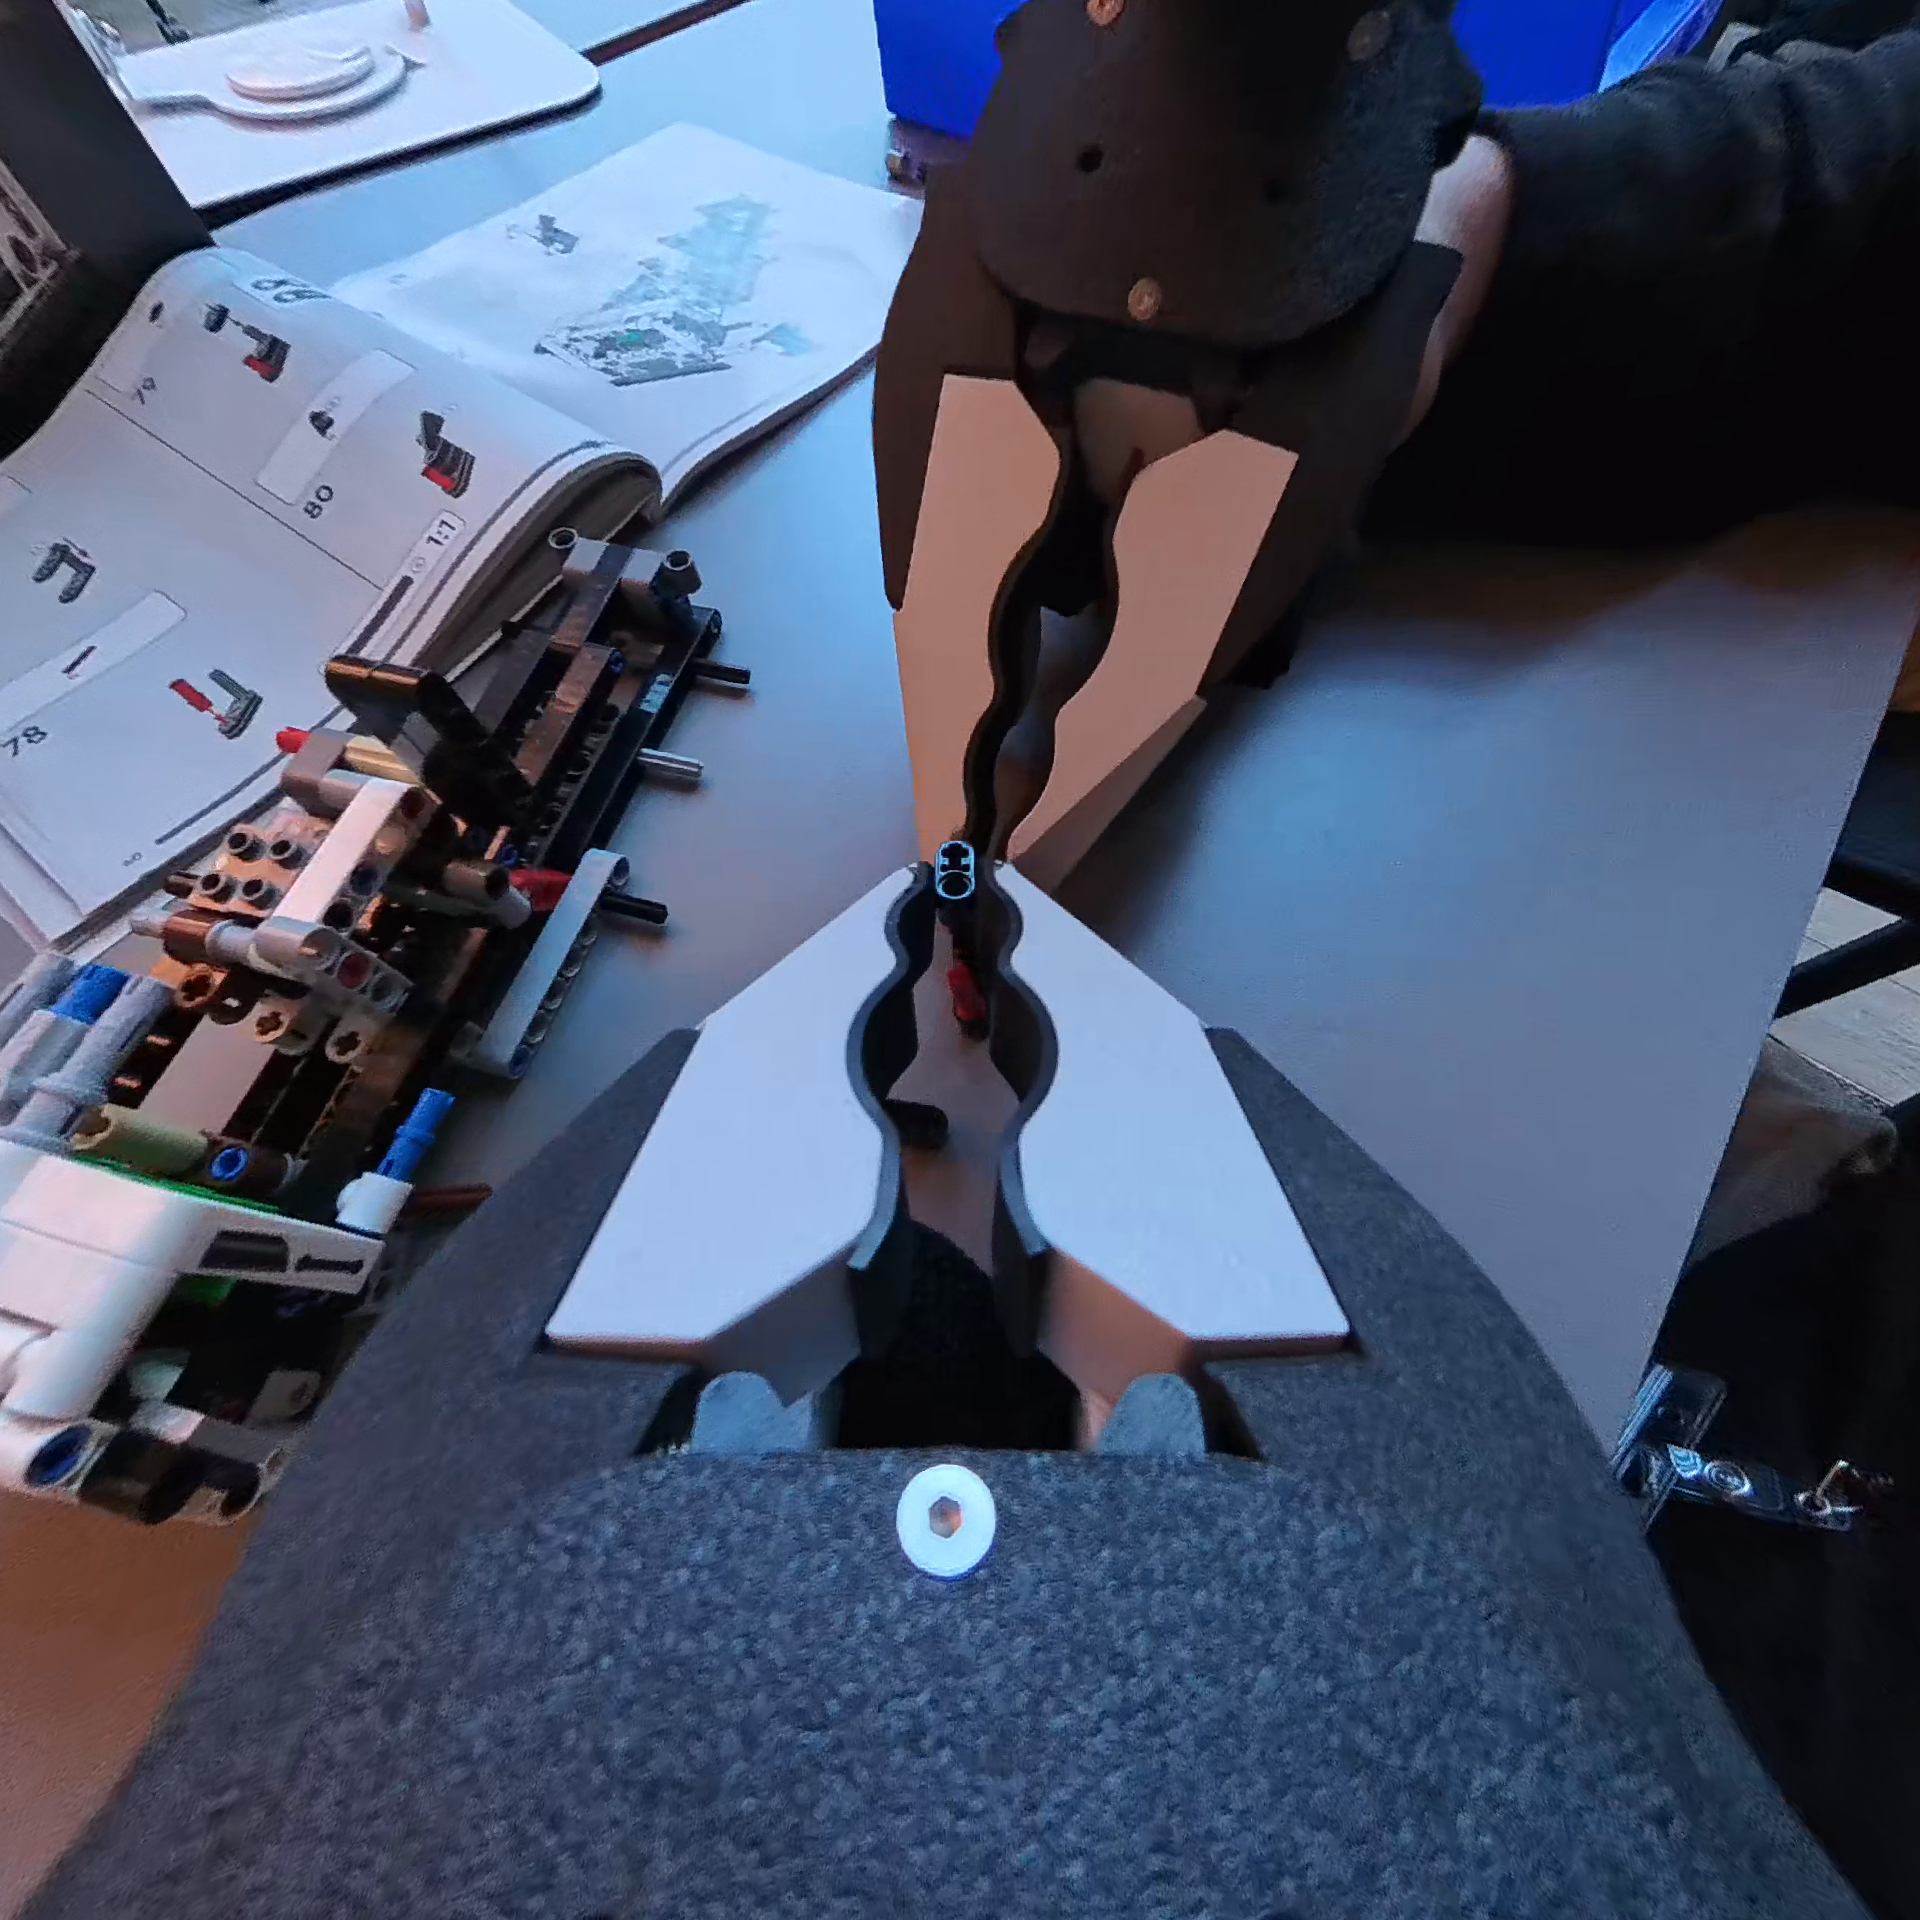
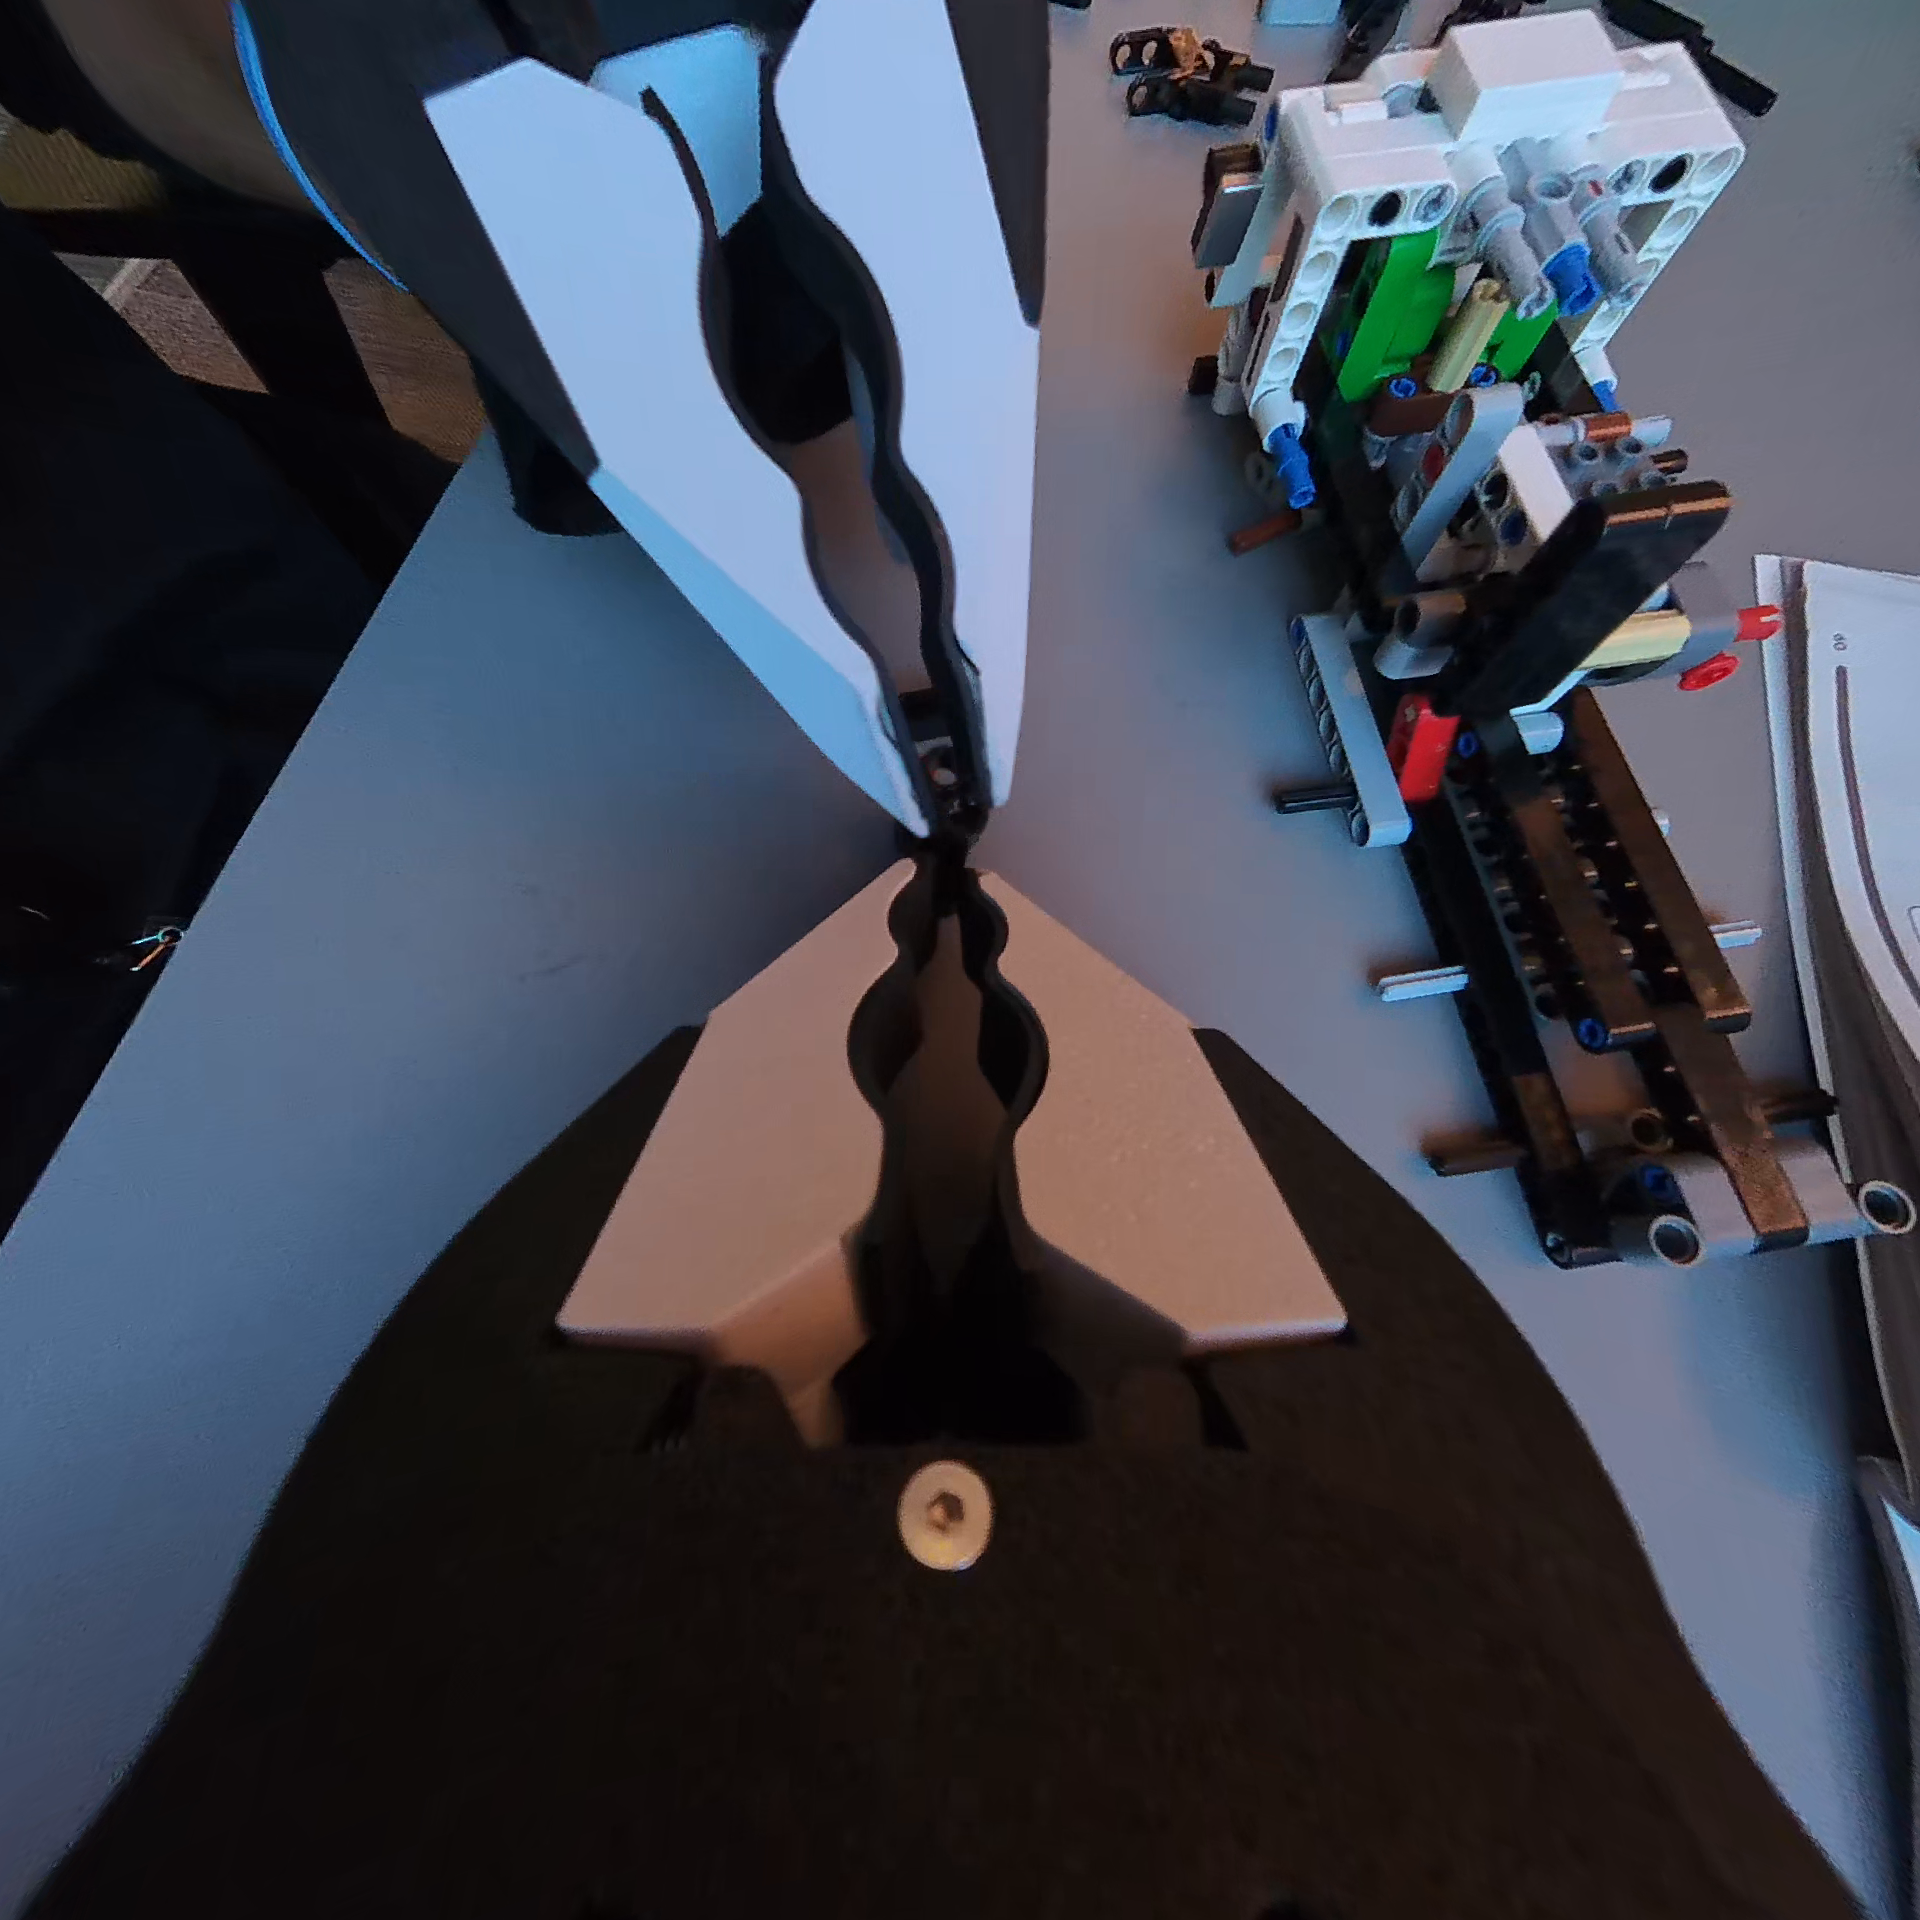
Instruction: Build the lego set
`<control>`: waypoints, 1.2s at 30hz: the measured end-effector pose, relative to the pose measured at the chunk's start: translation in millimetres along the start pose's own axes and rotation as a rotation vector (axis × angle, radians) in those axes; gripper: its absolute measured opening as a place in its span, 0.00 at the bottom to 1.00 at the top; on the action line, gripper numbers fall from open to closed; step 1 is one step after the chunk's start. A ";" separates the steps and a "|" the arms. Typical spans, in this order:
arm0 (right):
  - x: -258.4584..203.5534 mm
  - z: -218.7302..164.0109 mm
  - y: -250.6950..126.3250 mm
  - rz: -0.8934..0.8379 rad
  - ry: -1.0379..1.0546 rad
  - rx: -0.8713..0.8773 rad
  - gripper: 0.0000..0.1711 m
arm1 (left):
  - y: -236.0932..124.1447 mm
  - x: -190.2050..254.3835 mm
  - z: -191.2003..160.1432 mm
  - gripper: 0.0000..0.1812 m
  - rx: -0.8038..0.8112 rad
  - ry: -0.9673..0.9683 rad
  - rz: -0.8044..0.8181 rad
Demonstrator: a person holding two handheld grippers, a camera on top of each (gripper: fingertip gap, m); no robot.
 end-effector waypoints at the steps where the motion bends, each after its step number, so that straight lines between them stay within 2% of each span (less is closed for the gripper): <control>1: -0.3 0.1 0.0 -0.004 -0.005 0.000 0.02 | -0.2 0.0 0.1 0.03 0.000 -0.003 -0.004; 19: -2.2 0.1 -0.2 -0.033 0.015 -0.006 0.02 | 0.0 1.6 -2.7 0.04 -0.018 0.001 0.019; 28: -2.1 0.5 -0.2 -0.025 0.040 0.000 0.02 | 0.6 0.3 1.0 0.04 -0.123 0.043 -0.006; 29: -2.7 0.2 -1.1 -0.017 0.042 0.003 0.02 | 0.9 0.7 1.1 0.04 -0.125 0.050 -0.010; 31: -1.9 -0.7 -7.2 -0.014 0.049 0.025 0.12 | 1.3 0.7 1.6 0.04 -0.124 0.040 -0.021; 33: -0.4 -1.4 -13.3 -0.020 0.050 0.034 0.12 | 0.5 -1.9 1.7 0.04 -0.128 0.021 -0.032; 36: 2.1 3.2 -13.4 -0.116 -0.049 0.026 0.13 | -0.5 -8.1 1.8 0.04 -0.144 -0.081 -0.085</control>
Point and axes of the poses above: each gripper's, where its closed fingertips meet, y out along the fingers, z out of its top, x = y × z across the jaws, the point moved 4 cm from there along -y, back along the fingers, and after that the axes turned 9 degrees about -y, right-handed, at the moved point
